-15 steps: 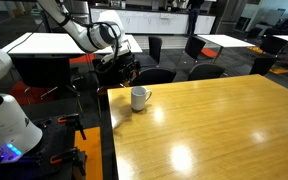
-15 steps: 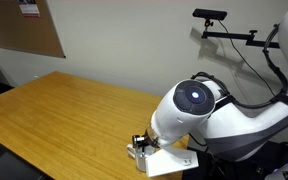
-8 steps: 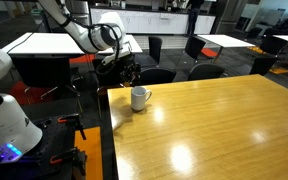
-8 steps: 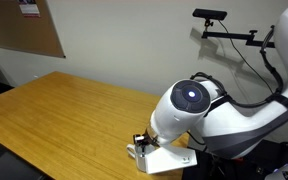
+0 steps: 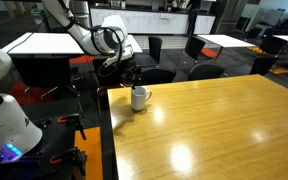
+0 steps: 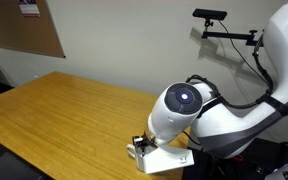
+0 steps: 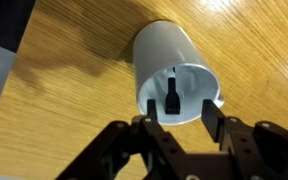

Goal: Pick the pen from the cup and put it on the table

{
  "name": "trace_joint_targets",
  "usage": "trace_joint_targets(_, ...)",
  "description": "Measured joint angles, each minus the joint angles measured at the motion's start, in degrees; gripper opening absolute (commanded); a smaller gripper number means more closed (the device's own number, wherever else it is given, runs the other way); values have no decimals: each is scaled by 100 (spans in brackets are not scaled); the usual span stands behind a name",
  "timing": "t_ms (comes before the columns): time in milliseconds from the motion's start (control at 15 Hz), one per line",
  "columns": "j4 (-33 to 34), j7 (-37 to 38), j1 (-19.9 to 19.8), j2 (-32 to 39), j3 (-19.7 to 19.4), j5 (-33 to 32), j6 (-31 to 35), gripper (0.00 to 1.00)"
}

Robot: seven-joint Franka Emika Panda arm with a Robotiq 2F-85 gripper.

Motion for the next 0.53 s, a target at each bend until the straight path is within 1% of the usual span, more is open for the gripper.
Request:
trace_joint_targets(67, 16, -30, -4, 29, -8, -7, 0, 49)
trace_joint_targets(200, 57, -97, -11, 88, -35, -26, 0, 42)
trace_joint_targets(267, 83, -108, -11, 121, -52, -51, 0, 35)
trace_joint_targets(333, 109, -114, -12, 154, -71, -79, 0, 35)
trace_joint_targets(400, 133, -129, -12, 186, -88, -99, 0, 28)
trace_joint_targets(467, 158, -193, 129, 214, -262, -99, 7, 34)
trace_joint_targets(533, 186, -263, 364, 239, -540, -99, 10, 35)
